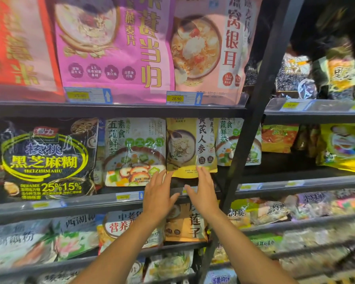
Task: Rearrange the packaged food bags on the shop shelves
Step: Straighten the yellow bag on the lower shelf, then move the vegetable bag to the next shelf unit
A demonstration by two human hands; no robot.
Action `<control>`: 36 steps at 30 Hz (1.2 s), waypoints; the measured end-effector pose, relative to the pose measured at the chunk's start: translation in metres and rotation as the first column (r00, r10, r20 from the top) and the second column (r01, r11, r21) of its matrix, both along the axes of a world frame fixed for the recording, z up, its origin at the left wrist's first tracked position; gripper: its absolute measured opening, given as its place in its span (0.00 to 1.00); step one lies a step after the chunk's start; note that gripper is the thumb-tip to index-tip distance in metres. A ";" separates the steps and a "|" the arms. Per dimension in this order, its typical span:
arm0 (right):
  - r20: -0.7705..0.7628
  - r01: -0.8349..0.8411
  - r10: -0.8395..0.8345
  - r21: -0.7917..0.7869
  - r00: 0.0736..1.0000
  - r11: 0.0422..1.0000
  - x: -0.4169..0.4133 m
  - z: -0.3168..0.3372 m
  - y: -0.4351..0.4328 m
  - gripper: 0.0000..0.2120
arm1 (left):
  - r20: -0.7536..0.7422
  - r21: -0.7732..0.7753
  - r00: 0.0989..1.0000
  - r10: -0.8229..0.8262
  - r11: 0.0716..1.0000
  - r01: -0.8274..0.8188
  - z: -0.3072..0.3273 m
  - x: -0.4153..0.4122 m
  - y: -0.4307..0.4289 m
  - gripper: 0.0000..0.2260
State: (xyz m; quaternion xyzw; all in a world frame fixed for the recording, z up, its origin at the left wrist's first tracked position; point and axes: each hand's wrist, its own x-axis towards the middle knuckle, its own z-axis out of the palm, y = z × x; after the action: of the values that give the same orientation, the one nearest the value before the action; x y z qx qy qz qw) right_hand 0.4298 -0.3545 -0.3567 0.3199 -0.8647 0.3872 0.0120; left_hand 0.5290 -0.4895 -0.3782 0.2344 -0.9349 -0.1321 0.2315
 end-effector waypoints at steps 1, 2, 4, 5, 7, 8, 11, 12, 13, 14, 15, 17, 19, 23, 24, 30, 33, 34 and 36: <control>-0.016 -0.017 0.017 0.019 1.000 1.000 0.004 -0.002 0.005 0.37 | 0.020 -0.007 1.000 0.004 1.000 -0.003 -0.003 0.007 0.001 0.36; -0.036 -0.031 0.032 0.038 0.999 0.999 0.008 -0.003 0.010 0.37 | 0.033 -0.017 0.999 0.008 1.000 -0.008 -0.005 0.014 0.002 0.37; -0.068 -0.051 0.055 0.059 0.996 0.997 0.014 -0.007 0.021 0.36 | 0.053 -0.059 0.998 0.019 0.998 -0.016 -0.009 0.028 0.005 0.37; -0.076 -0.060 0.065 0.068 0.995 0.996 0.017 -0.008 0.028 0.36 | 0.067 -0.081 0.998 0.023 0.997 -0.017 -0.010 0.035 0.008 0.38; -0.112 -0.081 0.092 0.092 0.989 0.992 0.022 -0.011 0.043 0.35 | 0.091 -0.116 0.995 0.038 0.993 -0.027 -0.012 0.045 0.015 0.39; -0.140 -0.092 0.106 0.102 0.984 0.990 0.025 -0.012 0.051 0.34 | 0.099 -0.125 0.994 0.045 0.992 -0.033 -0.013 0.050 0.020 0.40; -0.166 -0.102 0.117 0.101 0.979 0.990 0.034 -0.011 0.083 0.32 | 0.103 -0.161 0.993 0.055 0.986 -0.038 -0.015 0.062 0.045 0.39; -0.172 -0.097 0.113 0.099 0.979 0.990 0.037 -0.011 0.097 0.32 | 0.108 -0.173 0.993 0.054 0.984 -0.034 -0.016 0.064 0.056 0.38; -0.182 -0.091 0.108 0.095 0.977 0.991 0.039 -0.011 0.113 0.31 | 0.112 -0.186 0.992 0.052 0.982 -0.030 -0.017 0.065 0.068 0.37; -0.197 -0.082 0.099 0.093 0.975 0.992 0.041 -0.011 0.130 0.31 | 0.113 -0.198 0.992 0.049 0.980 -0.026 -0.017 0.064 0.082 0.37; -0.213 -0.070 0.089 0.098 0.973 0.993 0.041 -0.011 0.149 0.31 | 0.113 -0.200 0.993 0.043 0.980 -0.020 -0.017 0.064 0.097 0.37; -0.241 -0.047 0.075 0.119 0.968 0.992 0.039 -0.013 0.189 0.30 | 0.119 -0.190 0.993 0.018 0.982 0.005 -0.019 0.060 0.133 0.37; -0.263 -0.036 0.067 0.120 0.963 0.992 0.034 -0.016 0.227 0.30 | 0.115 -0.184 0.993 -0.016 0.982 0.038 -0.020 0.055 0.170 0.37; -0.290 0.025 0.009 0.112 0.957 0.993 0.025 -0.017 0.297 0.29 | 0.122 -0.165 0.990 -0.067 0.982 0.087 -0.016 0.043 0.238 0.37; -0.301 0.046 -0.009 0.115 0.954 0.992 0.024 -0.017 0.313 0.29 | 0.117 -0.164 0.990 -0.078 0.982 0.097 -0.015 0.041 0.253 0.37; -0.358 0.162 -0.089 0.179 0.929 0.970 0.003 -0.011 0.388 0.30 | 0.082 -0.195 0.985 -0.151 0.967 0.164 -0.005 0.013 0.319 0.37; -0.402 0.215 -0.127 0.183 0.907 0.959 -0.016 -0.004 0.412 0.28 | 0.099 -0.228 0.976 -0.192 0.951 0.210 0.004 -0.005 0.337 0.38; -0.410 0.223 -0.134 0.179 0.902 0.958 -0.024 -0.001 0.418 0.27 | 0.098 -0.241 0.975 -0.198 0.946 0.216 0.007 -0.012 0.341 0.38; -0.405 0.227 -0.140 0.175 0.904 0.958 -0.040 0.004 0.423 0.26 | 0.099 -0.249 0.975 -0.200 0.944 0.218 0.011 -0.027 0.346 0.37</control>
State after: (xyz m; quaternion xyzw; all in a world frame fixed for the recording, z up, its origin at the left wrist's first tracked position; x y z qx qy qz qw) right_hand 0.3895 0.0687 -0.3522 0.3062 -0.9086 0.2161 0.1845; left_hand 0.5023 -0.1438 -0.3676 0.1063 -0.9714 -0.0245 0.2109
